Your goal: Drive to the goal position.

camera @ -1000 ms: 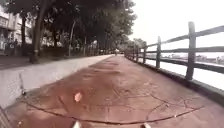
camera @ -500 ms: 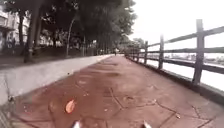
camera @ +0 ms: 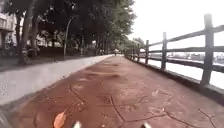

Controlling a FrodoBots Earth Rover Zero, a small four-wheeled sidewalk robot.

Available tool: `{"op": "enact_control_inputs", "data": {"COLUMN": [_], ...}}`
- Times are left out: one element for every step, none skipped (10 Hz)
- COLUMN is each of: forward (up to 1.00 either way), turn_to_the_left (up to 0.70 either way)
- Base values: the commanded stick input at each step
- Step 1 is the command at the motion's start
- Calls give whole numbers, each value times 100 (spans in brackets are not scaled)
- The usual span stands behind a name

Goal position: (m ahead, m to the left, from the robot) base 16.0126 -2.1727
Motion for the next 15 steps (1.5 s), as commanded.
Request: {"op": "enact_control_inputs", "data": {"forward": [50, 50, 50, 50, 50, 50, 50, 50, 50, 50, 50, 50, 50, 50, 50], "turn_to_the_left": [0, 0, 0, 0, 0, 0, 0, 0, 0, 0, 0, 0, 0, 0, 0]}}
